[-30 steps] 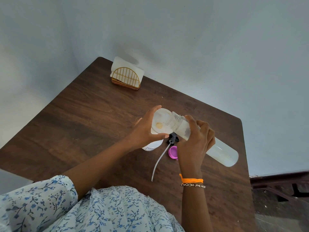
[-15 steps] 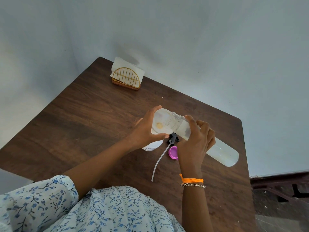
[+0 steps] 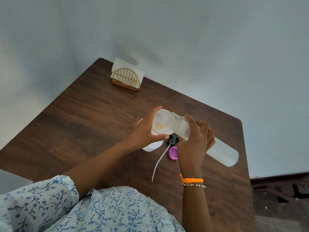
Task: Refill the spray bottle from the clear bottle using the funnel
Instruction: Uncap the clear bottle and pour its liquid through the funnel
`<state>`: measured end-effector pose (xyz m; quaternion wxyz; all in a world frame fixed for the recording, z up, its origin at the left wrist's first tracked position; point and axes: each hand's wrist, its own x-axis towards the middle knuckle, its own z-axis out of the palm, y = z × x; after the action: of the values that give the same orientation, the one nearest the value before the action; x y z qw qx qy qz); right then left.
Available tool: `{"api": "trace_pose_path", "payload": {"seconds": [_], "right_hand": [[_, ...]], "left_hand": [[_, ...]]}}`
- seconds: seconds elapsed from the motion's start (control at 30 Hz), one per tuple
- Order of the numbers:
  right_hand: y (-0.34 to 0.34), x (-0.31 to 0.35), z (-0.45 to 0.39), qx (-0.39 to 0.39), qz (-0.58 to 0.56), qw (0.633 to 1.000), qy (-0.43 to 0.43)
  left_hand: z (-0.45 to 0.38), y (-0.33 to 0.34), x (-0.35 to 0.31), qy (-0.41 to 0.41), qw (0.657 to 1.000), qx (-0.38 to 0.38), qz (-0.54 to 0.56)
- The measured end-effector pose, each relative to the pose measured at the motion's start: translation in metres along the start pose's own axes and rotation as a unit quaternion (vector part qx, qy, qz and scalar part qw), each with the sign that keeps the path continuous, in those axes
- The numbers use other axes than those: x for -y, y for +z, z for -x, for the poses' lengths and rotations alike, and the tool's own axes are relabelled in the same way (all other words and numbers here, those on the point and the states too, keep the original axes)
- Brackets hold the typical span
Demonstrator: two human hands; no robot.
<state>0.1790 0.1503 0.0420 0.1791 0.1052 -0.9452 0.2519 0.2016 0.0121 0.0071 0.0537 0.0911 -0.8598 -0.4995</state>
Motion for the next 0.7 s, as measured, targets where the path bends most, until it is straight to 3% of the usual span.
{"api": "trace_pose_path", "payload": {"seconds": [0.7], "right_hand": [[-0.0031,0.0019,0.0005,0.007,0.001,1.000,0.002]], "left_hand": [[0.0003,0.0000,0.0012,0.002,1.000,-0.001,0.005]]}}
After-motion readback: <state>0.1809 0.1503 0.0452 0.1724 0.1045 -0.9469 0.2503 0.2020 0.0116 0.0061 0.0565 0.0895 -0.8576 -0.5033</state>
